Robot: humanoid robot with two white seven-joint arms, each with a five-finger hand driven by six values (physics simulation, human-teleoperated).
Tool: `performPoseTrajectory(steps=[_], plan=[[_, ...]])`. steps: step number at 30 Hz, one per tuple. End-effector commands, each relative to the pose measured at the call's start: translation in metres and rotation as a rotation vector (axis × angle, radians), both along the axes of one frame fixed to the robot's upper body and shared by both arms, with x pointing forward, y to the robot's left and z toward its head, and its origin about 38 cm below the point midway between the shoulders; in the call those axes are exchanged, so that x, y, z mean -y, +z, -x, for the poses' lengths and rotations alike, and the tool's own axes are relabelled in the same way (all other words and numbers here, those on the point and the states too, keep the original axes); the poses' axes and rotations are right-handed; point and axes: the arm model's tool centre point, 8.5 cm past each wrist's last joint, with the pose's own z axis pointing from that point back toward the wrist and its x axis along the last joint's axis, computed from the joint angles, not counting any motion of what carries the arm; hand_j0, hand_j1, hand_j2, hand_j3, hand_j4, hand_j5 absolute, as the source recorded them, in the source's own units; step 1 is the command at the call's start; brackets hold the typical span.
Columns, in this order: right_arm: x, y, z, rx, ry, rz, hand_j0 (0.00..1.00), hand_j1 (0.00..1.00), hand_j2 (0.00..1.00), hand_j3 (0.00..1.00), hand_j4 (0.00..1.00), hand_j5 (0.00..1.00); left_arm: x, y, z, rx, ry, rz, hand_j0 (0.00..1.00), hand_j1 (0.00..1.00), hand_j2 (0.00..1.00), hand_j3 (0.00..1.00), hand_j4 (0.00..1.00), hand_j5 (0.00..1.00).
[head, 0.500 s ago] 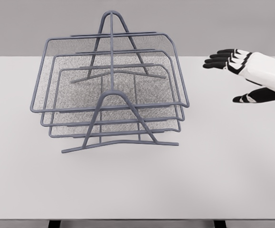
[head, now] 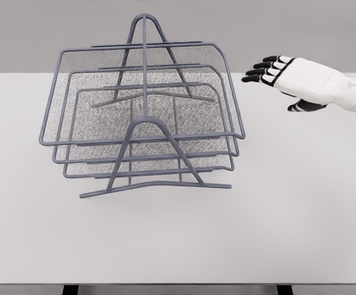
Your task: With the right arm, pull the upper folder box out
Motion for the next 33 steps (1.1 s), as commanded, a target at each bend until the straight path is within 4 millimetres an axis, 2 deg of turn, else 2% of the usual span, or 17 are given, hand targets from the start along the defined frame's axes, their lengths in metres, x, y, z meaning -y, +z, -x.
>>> performPoseTrajectory(steps=[1, 5, 8, 11, 12, 13, 19, 33], plan=[[-0.002, -0.017, -0.007, -0.082, -0.003, -0.080, 1.00, 1.00, 1.00, 1.00, 1.00, 1.00, 0.000, 0.000, 0.000, 0.000, -0.001, 0.000, 1.00, 1.00, 1.00, 1.00, 1.00, 1.00], [0.001, 0.001, -0.009, -0.124, 0.022, -0.245, 1.00, 1.00, 1.00, 1.00, 1.00, 1.00, 0.000, 0.000, 0.000, 0.000, 0.000, 0.000, 1.00, 1.00, 1.00, 1.00, 1.00, 1.00], [-0.012, -0.011, -0.008, -0.167, 0.057, -0.224, 1.00, 1.00, 1.00, 1.00, 1.00, 1.00, 0.000, 0.000, 0.000, 0.000, 0.000, 0.000, 1.00, 1.00, 1.00, 1.00, 1.00, 1.00], [-0.023, -0.012, -0.009, -0.175, 0.084, -0.189, 1.00, 1.00, 1.00, 1.00, 1.00, 1.00, 0.000, 0.000, 0.000, 0.000, -0.001, 0.000, 1.00, 1.00, 1.00, 1.00, 1.00, 1.00], [-0.030, -0.019, -0.009, -0.206, 0.103, -0.157, 1.00, 1.00, 1.00, 1.00, 1.00, 1.00, 0.000, 0.000, 0.001, -0.002, 0.001, 0.000, 1.00, 1.00, 1.00, 1.00, 1.00, 1.00], [-0.030, -0.025, -0.008, -0.222, 0.100, -0.151, 1.00, 1.00, 1.00, 1.00, 1.00, 1.00, 0.000, 0.000, 0.000, 0.000, -0.001, 0.000, 1.00, 1.00, 1.00, 1.00, 1.00, 1.00], [-0.022, -0.036, -0.009, -0.250, 0.078, -0.119, 1.00, 1.00, 1.00, 1.00, 1.00, 1.00, 0.000, 0.000, 0.000, 0.000, 0.000, 0.000, 1.00, 1.00, 1.00, 1.00, 1.00, 1.00], [0.026, -0.019, -0.001, -0.231, -0.003, -0.042, 1.00, 1.00, 1.00, 1.00, 1.00, 1.00, 0.000, 0.000, 0.000, 0.000, 0.000, 0.000, 1.00, 1.00, 1.00, 1.00, 1.00, 1.00]])
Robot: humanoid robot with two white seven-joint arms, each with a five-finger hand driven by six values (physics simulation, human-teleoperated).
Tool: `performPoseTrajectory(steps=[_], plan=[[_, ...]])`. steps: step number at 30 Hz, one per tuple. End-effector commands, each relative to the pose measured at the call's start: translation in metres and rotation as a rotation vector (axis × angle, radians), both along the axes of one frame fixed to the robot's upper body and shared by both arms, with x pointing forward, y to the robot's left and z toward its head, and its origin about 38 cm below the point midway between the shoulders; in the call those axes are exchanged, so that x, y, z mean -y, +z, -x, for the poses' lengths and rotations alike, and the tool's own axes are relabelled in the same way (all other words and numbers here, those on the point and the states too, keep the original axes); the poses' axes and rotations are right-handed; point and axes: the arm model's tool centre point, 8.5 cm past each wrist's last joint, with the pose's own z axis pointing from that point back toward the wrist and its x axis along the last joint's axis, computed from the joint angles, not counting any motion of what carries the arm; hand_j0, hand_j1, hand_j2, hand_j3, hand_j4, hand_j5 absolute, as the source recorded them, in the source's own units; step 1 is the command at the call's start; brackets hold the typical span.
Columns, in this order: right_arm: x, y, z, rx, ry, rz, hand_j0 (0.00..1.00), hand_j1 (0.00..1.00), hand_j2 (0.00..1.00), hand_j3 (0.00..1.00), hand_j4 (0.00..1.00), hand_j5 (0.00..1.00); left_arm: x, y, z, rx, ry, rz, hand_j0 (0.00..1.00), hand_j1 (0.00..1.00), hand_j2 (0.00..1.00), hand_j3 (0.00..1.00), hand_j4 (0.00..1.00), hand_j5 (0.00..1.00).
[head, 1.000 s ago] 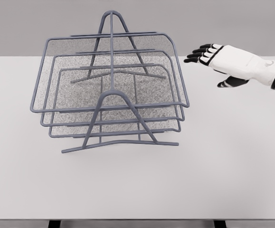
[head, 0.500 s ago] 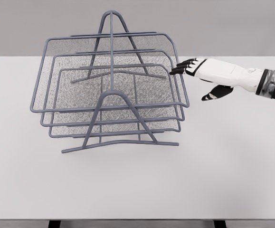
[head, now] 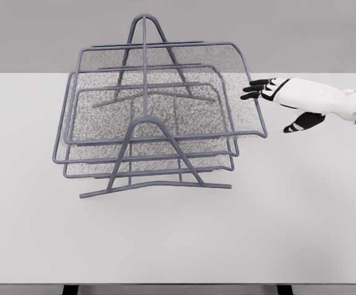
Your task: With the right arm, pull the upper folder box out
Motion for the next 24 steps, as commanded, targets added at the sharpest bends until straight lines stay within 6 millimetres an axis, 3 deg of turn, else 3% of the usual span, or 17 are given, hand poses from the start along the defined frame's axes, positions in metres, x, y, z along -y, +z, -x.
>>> performPoseTrajectory(steps=[1, 7, 15, 21, 24], plan=[[0.012, 0.001, 0.001, 0.010, -0.021, 0.056, 1.00, 1.00, 1.00, 1.00, 1.00, 1.00, 0.000, 0.000, 0.000, 0.000, 0.000, 0.000, 1.00, 1.00, 1.00, 1.00, 1.00, 1.00], [0.039, 0.015, 0.005, 0.031, -0.075, 0.081, 1.00, 1.00, 1.00, 1.00, 1.00, 1.00, 0.000, 0.000, 0.000, 0.000, -0.001, 0.000, 1.00, 1.00, 1.00, 1.00, 1.00, 1.00], [0.047, 0.022, 0.006, 0.040, -0.089, 0.076, 1.00, 1.00, 1.00, 1.00, 1.00, 1.00, 0.000, 0.000, 0.000, 0.000, 0.000, 0.000, 1.00, 1.00, 1.00, 1.00, 1.00, 1.00], [0.054, 0.044, 0.006, 0.072, -0.109, -0.005, 1.00, 1.00, 1.00, 1.00, 1.00, 1.00, 0.000, 0.000, 0.000, 0.000, -0.001, 0.000, 1.00, 1.00, 1.00, 1.00, 1.00, 1.00], [0.071, 0.052, 0.012, 0.062, -0.134, -0.018, 1.00, 1.00, 1.00, 1.00, 1.00, 1.00, 0.000, 0.000, 0.000, 0.000, 0.000, 0.000, 1.00, 1.00, 1.00, 1.00, 1.00, 1.00]])
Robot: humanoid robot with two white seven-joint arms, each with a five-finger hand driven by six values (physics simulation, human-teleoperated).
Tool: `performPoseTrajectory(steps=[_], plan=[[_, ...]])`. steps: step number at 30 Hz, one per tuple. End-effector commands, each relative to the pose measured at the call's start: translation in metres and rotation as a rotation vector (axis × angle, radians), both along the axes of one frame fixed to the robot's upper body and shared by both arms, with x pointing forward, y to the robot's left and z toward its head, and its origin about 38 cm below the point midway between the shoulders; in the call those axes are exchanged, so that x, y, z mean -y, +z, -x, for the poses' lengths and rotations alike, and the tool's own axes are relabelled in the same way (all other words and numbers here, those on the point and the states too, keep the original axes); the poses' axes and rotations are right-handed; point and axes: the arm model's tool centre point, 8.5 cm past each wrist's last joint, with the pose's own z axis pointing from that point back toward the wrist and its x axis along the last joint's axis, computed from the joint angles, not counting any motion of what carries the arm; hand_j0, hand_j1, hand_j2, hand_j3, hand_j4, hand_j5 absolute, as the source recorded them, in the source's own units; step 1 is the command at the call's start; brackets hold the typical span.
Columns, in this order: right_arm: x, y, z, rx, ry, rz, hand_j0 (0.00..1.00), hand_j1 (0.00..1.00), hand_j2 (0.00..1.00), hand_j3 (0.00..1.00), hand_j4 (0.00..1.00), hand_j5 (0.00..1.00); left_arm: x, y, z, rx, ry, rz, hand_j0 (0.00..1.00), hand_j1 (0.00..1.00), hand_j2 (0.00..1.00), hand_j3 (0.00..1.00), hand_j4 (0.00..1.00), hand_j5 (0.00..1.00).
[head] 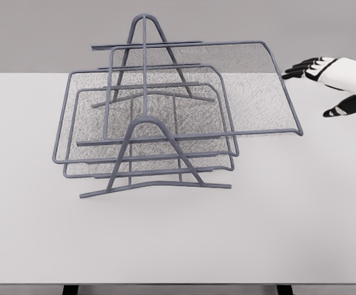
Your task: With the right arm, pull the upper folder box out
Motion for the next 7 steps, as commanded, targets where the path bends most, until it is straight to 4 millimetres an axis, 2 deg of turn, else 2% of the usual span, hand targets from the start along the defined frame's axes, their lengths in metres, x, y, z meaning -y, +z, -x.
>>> performPoseTrajectory(steps=[1, 7], plan=[[0.0093, 0.0087, 0.0027, 0.002, -0.017, -0.022, 1.00, 1.00, 1.00, 1.00, 1.00, 1.00, 0.0000, 0.0000, 0.0001, 0.000, -0.001, 0.000, 1.00, 1.00, 1.00, 1.00, 1.00, 1.00], [0.0094, 0.0067, 0.0031, -0.003, -0.017, -0.022, 1.00, 1.00, 1.00, 1.00, 1.00, 1.00, 0.0001, 0.0000, 0.0002, -0.001, -0.004, 0.001, 1.00, 1.00, 1.00, 1.00, 1.00, 1.00]])
